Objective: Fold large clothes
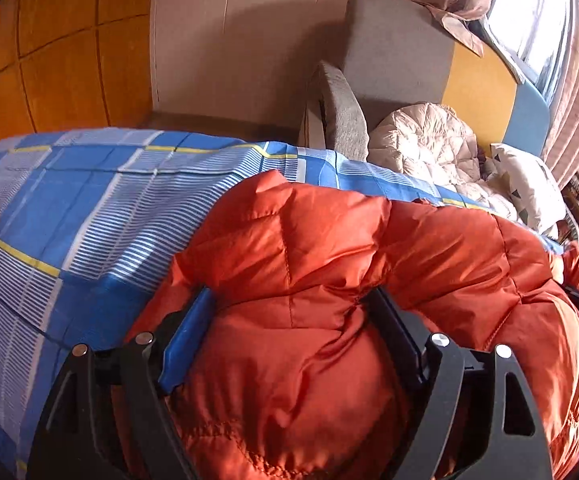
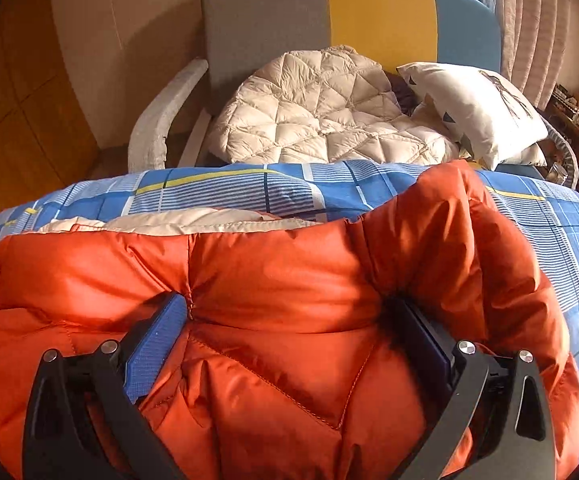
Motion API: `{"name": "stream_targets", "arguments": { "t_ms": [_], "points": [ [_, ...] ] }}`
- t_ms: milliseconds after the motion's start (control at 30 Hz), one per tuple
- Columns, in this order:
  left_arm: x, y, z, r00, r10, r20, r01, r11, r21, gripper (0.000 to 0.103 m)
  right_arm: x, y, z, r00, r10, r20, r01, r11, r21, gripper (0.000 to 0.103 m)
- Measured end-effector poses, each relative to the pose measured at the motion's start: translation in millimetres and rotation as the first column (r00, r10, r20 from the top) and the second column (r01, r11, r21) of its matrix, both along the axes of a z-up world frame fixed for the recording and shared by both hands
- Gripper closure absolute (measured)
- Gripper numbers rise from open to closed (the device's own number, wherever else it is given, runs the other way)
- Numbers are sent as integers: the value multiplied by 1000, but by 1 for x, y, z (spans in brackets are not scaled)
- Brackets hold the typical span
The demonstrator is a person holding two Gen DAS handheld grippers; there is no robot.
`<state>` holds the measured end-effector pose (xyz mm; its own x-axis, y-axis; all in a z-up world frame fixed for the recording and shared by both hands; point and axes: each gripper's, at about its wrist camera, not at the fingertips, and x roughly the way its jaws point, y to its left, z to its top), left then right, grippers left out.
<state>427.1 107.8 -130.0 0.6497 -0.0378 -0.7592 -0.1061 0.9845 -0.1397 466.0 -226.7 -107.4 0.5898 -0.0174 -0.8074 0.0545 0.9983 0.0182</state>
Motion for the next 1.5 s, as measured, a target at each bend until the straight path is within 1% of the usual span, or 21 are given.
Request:
{"name": "stream_targets", "arguments": {
  "t_ms": [67,133,200,233,300,367,500,600,667,733,800,833,933,967,1033,1100,1133,1200,1300,1367,1500],
  "points": [
    [-7,-1,9,1000,7,10,-7,1000,16,24,-12,-8,15,1000,3,3,-3,1000,21,3],
    [-24,-3,24,999,7,54,-8,1000,19,24,-30,-25,30,1000,-12,16,11,998,58,3],
    [-42,-9,36,995,-5,95,1,999,35,25,-48,-48,44,998,-53,41,50,997,62,3],
    [-51,-13,41,994,-22,109,19,1000,23,25,-56,-60,47,997,-71,44,68,995,70,3],
    [-66,-23,47,990,-49,129,45,998,34,25,-73,-87,50,991,-126,31,123,988,96,3],
    [-76,-34,49,988,-86,132,82,996,32,25,-88,-108,45,988,-153,7,151,981,118,3],
    [-93,-54,49,982,-135,130,128,990,58,26,-110,-138,18,980,-177,-89,193,953,233,3],
    [-95,-61,43,983,-149,107,143,988,66,26,-118,-146,-3,980,-151,-128,185,926,329,3],
    [-91,-63,38,984,-154,85,149,987,62,26,-116,-148,-13,979,-140,-149,186,910,371,3],
    [-90,-66,35,983,-161,84,155,985,71,26,-113,-149,-18,980,-121,-155,175,897,406,8],
    [-89,-66,32,983,-166,83,160,984,76,26,-111,-146,-20,984,-95,-153,152,891,428,19],
    [-89,-66,30,982,-167,84,161,984,75,26,-110,-144,-19,985,-81,-153,141,887,439,21],
    [-90,-68,23,981,-172,88,166,983,74,25,-110,-141,-19,986,-49,-159,120,872,475,24],
    [-91,-67,22,981,-174,89,168,983,72,25,-110,-140,-19,986,-44,-158,115,873,473,25],
    [-91,-67,20,980,-176,92,170,983,67,25,-110,-138,-20,987,-37,-157,110,864,491,31],
    [-91,-66,18,980,-175,92,170,984,56,25,-111,-138,-18,987,-35,-158,112,855,506,45],
    [-91,-66,17,980,-175,94,171,984,54,25,-111,-136,-16,988,-27,-154,102,857,505,49],
    [-90,-65,15,980,-176,93,172,984,51,25,-110,-133,-8,988,-13,-151,87,863,497,62],
    [-90,-63,14,980,-177,94,174,984,46,25,-113,-129,5,990,-1,-143,69,880,469,71],
    [-91,-61,13,980,-177,95,174,984,43,25,-116,-122,14,991,9,-132,50,898,438,75],
    [-90,-59,13,979,-179,98,176,984,36,25,-124,-107,38,994,35,-102,8,920,392,81]
  ]
}}
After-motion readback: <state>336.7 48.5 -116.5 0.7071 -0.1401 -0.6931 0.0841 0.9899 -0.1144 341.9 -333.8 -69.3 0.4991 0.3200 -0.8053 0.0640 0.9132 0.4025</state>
